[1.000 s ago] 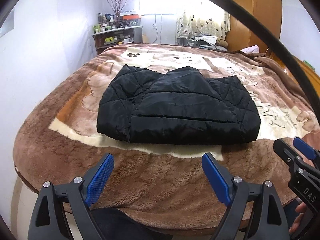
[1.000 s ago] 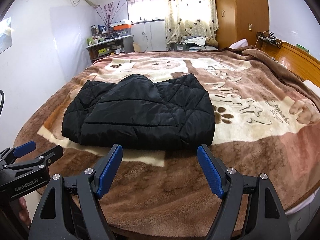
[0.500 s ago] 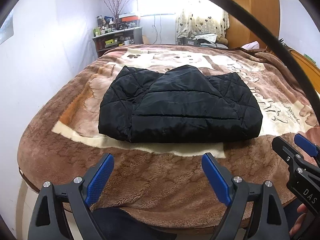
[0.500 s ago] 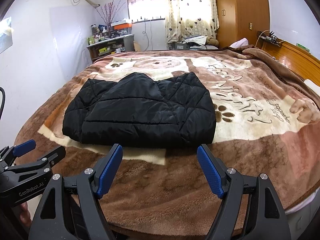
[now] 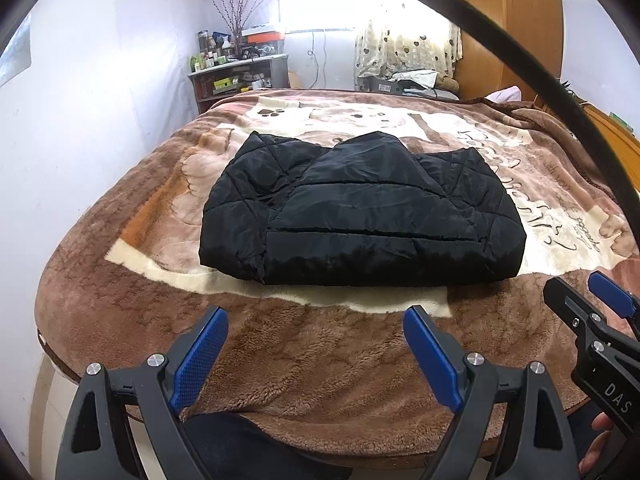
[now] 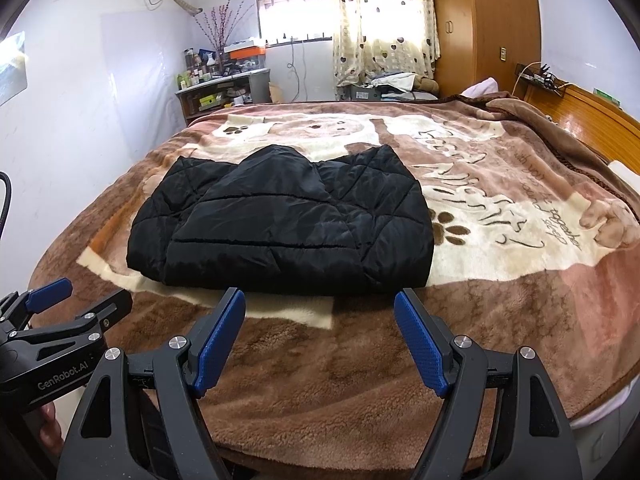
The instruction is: Fold large clothes
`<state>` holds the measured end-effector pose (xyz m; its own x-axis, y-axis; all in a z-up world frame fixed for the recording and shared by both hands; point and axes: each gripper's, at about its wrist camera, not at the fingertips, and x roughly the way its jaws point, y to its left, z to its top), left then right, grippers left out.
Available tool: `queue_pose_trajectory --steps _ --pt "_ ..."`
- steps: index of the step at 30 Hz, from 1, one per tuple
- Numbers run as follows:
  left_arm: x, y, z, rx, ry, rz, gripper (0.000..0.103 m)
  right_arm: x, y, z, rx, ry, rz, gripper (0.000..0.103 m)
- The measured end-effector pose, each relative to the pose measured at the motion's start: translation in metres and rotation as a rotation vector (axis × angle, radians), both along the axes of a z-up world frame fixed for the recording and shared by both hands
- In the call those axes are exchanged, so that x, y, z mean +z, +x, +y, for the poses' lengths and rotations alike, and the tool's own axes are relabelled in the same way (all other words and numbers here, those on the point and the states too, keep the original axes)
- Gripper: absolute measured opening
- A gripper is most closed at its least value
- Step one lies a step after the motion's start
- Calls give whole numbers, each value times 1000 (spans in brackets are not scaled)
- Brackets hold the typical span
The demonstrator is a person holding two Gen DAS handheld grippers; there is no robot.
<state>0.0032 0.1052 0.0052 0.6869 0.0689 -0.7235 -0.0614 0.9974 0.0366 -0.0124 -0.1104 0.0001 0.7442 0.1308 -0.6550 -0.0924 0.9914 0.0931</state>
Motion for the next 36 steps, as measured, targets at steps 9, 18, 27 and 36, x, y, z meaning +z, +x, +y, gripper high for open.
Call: queue_pose_trajectory --steps 9,18,27,36 --pt "0 0 2 -3 -4 2 89 -1 -1 0 3 0 2 77" --pt "-2 0 0 -6 -3 5 89 -3 -2 -1 4 0 5 77" --pt "-3 1 -2 -3 0 6 89 -4 -2 -2 4 -2 8 77" --pt "-5 -1 -5 0 1 8 89 -5 -2 -5 6 1 12 77"
